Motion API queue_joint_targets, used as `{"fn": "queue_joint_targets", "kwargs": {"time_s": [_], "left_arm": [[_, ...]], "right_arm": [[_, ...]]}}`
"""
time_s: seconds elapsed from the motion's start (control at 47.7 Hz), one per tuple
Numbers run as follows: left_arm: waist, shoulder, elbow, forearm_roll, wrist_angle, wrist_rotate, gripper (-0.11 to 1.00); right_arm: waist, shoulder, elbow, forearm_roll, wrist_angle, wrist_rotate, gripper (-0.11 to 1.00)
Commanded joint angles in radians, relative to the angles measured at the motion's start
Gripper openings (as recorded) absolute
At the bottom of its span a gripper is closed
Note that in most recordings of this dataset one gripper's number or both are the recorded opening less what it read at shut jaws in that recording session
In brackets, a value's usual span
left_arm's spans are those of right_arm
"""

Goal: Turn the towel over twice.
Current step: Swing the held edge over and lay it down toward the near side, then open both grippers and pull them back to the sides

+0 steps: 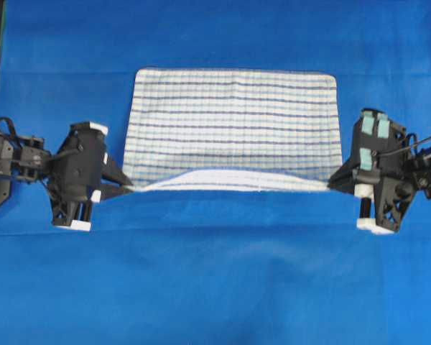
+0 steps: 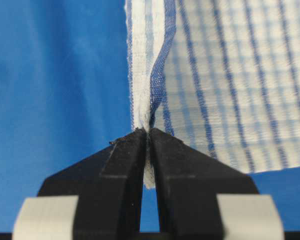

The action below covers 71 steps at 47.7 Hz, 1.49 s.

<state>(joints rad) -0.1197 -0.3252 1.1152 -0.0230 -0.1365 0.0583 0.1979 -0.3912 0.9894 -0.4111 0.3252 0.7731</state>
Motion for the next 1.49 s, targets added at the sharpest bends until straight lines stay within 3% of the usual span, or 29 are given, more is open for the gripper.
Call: {"fn": "queue_joint_targets", "kwargs": {"time_s": [0.0, 0.273, 0.797, 0.86, 0.902, 0.965, 1.028, 1.091, 1.175, 1.238, 1.469], "left_arm": [[-0.015, 0.021, -0.018, 0.000, -0.009, -0.002, 0.03], [-0.032, 0.097, -0.037, 0.000, -0.029, -0.002, 0.03], [-0.041, 0.127, -0.041, 0.000, -0.031, -0.002, 0.03], [-0.041, 0.123, -0.041, 0.000, -0.031, -0.009, 0.03], [-0.041, 0.120, -0.041, 0.000, -0.031, -0.018, 0.05], [-0.043, 0.117, -0.044, 0.000, -0.031, -0.043, 0.13], [-0.051, 0.115, -0.044, 0.000, -0.031, -0.064, 0.29], [-0.060, 0.115, -0.046, -0.002, -0.031, -0.072, 0.50], [-0.069, 0.115, -0.049, -0.002, -0.026, -0.075, 0.74], [-0.071, 0.112, -0.054, 0.000, -0.023, -0.075, 0.87], [-0.071, 0.029, -0.083, 0.000, 0.035, -0.066, 0.84]], "right_arm": [[0.015, 0.023, 0.003, 0.000, -0.048, 0.017, 0.07], [0.037, 0.133, 0.012, 0.000, -0.155, 0.066, 0.07], [0.049, 0.164, 0.002, 0.000, -0.156, 0.077, 0.07], [0.049, 0.166, -0.002, 0.000, -0.153, 0.077, 0.09], [0.049, 0.166, -0.005, 0.000, -0.149, 0.077, 0.16], [0.049, 0.166, -0.011, -0.002, -0.138, 0.077, 0.34], [0.052, 0.166, -0.017, 0.000, -0.114, 0.077, 0.53], [0.055, 0.164, -0.023, -0.002, -0.091, 0.075, 0.66], [0.057, 0.160, -0.034, -0.003, -0.061, 0.075, 0.66], [0.058, 0.149, -0.041, -0.005, -0.041, 0.069, 0.63], [0.058, 0.049, -0.055, -0.025, -0.028, 0.063, 0.63]]}}
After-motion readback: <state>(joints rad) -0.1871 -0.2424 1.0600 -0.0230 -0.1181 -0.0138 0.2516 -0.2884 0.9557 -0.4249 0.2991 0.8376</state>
